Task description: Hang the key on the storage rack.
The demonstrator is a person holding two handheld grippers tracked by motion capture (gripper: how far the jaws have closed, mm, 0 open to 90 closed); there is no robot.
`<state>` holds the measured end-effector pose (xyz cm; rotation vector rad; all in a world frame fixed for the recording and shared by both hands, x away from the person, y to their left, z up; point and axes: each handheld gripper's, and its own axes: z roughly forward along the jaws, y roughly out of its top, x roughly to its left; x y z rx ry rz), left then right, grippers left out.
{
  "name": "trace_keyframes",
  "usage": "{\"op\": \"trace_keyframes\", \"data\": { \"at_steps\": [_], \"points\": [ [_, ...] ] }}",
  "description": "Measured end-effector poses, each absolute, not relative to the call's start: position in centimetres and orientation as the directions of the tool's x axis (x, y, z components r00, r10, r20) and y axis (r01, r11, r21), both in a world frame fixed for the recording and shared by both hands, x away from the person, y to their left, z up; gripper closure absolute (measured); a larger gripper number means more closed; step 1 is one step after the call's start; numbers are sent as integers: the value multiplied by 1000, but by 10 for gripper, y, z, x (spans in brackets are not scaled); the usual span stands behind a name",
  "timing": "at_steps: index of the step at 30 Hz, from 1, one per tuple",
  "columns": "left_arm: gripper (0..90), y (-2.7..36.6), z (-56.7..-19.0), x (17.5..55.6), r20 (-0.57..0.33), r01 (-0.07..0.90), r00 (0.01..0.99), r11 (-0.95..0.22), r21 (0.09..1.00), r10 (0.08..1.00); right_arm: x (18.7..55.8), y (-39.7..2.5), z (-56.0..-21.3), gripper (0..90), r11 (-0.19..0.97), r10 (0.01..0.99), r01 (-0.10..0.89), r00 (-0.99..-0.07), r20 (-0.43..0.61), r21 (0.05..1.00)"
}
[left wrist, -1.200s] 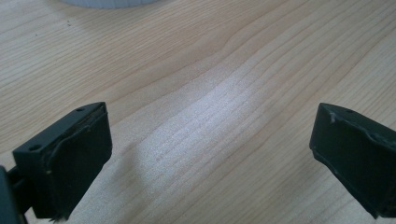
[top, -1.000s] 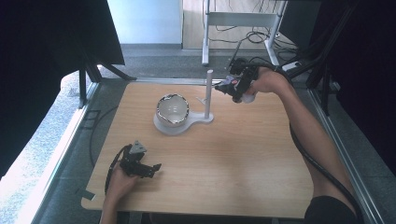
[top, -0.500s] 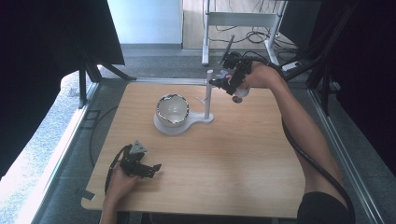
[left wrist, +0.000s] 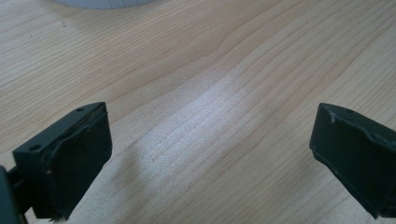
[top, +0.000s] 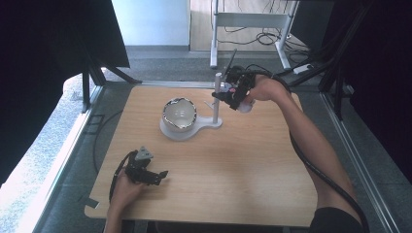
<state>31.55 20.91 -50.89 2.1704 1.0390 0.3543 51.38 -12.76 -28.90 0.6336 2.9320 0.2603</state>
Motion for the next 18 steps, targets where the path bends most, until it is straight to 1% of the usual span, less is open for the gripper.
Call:
{"op": "trace_keyframes", "data": {
  "at_steps": [8,18],
  "points": [
    [0,209,-509,316,-54,578,639,-433,692,767,514,-131,-312,309,892,428,411,-901,-62,186],
    [0,210,-510,316,-53,577,640,-433,693,767,516,-132,-326,310,889,436,420,-898,-54,181]
  ]
}}
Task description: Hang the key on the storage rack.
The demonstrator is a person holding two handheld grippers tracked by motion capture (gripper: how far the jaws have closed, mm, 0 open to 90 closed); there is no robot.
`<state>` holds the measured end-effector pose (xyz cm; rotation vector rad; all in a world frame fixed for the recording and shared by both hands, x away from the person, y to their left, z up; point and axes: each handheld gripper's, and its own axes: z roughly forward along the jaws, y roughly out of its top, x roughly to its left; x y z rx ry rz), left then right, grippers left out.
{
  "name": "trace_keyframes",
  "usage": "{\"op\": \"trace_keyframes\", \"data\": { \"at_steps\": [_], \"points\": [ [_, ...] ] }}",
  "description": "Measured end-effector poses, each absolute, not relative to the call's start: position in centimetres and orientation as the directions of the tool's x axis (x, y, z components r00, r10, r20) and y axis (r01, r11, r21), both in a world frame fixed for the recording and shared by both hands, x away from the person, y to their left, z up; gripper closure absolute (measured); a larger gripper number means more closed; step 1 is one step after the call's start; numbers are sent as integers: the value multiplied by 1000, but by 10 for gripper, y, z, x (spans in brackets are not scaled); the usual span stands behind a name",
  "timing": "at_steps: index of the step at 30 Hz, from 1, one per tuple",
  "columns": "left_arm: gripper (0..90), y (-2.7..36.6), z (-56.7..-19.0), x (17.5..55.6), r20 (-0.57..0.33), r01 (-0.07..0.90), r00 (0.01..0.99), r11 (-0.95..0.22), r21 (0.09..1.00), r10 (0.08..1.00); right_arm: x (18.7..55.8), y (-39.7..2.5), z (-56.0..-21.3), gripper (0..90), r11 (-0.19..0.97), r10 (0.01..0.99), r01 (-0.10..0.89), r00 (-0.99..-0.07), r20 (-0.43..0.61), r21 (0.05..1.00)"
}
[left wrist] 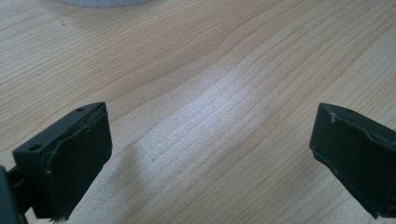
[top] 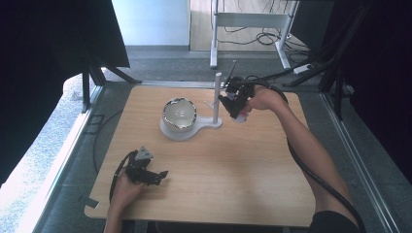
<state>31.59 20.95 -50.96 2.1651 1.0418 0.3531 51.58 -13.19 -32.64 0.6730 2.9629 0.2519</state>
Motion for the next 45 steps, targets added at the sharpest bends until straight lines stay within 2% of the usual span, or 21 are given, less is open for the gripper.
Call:
{"op": "trace_keyframes", "data": {
  "at_steps": [11,23,45],
  "points": [
    [0,210,-510,316,-54,578,639,-432,692,767,519,-130,-343,295,890,430,415,-902,-44,187],
    [0,209,-511,316,-57,578,642,-434,691,765,515,-137,-333,196,886,429,404,-901,-70,230],
    [0,208,-511,317,-55,579,642,-437,689,764,502,-155,-328,140,879,432,388,-894,-117,278]
  ]
}}
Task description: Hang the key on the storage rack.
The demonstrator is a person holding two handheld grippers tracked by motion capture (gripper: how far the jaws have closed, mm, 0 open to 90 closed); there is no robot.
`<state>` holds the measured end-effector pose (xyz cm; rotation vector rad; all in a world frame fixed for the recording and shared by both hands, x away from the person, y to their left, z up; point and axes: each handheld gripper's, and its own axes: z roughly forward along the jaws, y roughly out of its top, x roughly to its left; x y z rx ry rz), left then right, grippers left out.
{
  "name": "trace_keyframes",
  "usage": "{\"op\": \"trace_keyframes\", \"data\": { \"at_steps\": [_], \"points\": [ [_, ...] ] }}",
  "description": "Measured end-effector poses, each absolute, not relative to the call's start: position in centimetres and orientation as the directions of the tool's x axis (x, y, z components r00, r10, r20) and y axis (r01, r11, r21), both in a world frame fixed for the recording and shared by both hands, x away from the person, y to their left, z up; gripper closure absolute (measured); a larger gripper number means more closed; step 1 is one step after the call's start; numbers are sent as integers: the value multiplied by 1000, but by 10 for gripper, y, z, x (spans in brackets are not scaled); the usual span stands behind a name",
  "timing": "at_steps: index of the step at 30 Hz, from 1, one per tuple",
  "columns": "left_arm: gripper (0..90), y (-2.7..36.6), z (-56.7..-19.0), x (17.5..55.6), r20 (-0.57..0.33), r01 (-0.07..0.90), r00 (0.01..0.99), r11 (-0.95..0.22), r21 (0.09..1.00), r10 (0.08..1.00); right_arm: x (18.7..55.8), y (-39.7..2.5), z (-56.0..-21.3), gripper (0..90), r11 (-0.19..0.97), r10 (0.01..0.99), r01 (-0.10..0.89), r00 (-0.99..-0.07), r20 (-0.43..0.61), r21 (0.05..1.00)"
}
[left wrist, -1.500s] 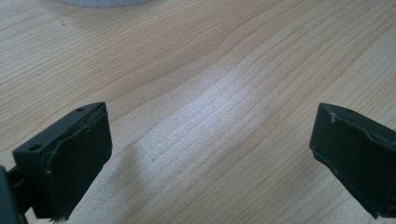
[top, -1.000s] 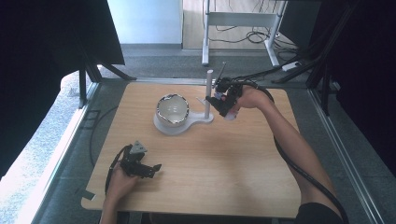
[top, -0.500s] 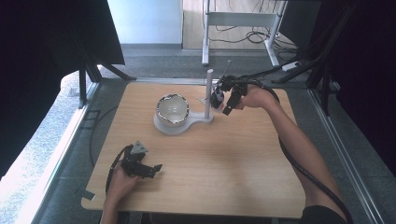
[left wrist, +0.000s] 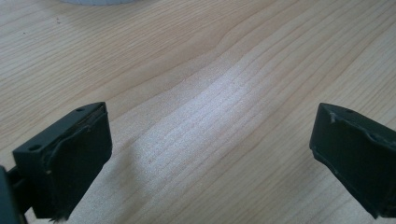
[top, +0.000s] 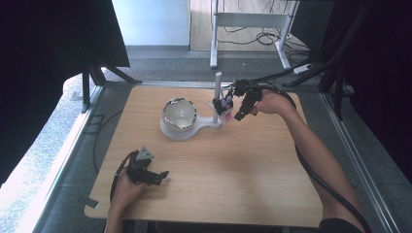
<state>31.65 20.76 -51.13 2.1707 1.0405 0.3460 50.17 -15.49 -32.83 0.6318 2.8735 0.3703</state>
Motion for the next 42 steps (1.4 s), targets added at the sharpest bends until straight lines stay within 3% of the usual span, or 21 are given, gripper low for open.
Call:
{"op": "trace_keyframes", "data": {
  "at_steps": [13,29,42],
  "points": [
    [0,208,-511,316,-55,578,641,-435,690,765,487,-169,-328,129,867,437,384,-892,-113,319],
    [0,207,-511,316,-54,577,642,-435,691,765,471,-195,-333,53,841,469,406,-876,-109,357],
    [0,205,-512,316,-56,577,642,-435,691,764,452,-222,-334,53,824,490,417,-864,-114,383]
  ]
}}
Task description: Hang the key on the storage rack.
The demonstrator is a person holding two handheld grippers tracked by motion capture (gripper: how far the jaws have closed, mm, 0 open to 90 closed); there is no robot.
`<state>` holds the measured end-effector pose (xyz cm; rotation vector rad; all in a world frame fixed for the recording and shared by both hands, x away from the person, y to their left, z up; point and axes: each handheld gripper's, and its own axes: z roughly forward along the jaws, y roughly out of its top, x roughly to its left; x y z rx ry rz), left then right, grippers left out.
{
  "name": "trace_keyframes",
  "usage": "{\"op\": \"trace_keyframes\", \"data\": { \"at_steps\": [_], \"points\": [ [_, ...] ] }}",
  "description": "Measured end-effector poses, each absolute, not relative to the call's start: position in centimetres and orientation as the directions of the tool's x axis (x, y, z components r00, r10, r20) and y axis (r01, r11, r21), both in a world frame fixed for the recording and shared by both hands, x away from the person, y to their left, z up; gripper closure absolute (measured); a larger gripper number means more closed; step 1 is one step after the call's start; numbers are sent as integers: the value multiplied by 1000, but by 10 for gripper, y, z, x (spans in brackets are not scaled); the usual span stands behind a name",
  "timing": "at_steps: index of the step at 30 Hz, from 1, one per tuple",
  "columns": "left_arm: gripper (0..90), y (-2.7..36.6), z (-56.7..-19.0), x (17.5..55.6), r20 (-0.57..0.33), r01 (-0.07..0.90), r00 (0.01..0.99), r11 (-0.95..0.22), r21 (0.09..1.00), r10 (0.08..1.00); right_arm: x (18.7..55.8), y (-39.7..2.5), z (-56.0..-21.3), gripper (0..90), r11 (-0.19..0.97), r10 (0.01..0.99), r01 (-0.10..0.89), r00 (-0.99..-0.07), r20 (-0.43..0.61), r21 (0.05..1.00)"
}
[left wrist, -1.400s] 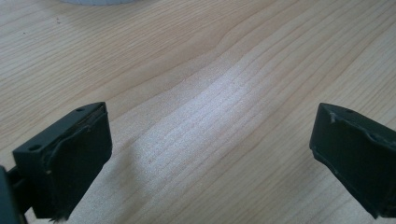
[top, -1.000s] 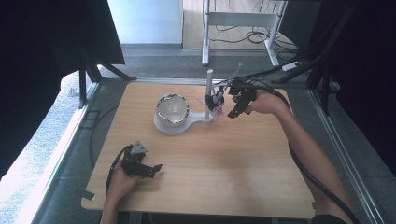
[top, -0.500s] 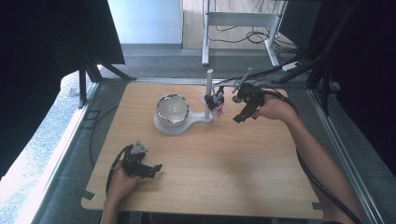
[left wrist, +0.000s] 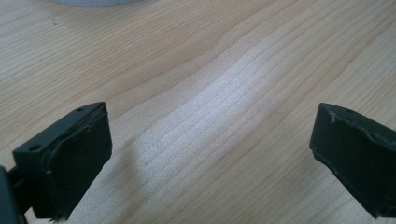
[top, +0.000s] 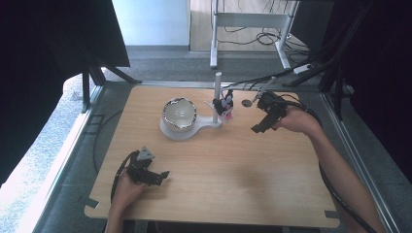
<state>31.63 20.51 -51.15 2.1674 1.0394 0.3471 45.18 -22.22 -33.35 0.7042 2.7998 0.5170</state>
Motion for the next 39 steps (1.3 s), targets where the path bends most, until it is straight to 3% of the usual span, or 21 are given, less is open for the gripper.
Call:
{"op": "trace_keyframes", "data": {
  "at_steps": [27,39],
  "points": [
    [0,204,-511,316,-50,573,643,-437,693,764,402,-294,-351,56,753,579,479,-808,-110,450],
    [0,204,-510,316,-51,573,643,-436,693,764,376,-313,-378,55,708,620,494,-777,-110,505]
  ]
}}
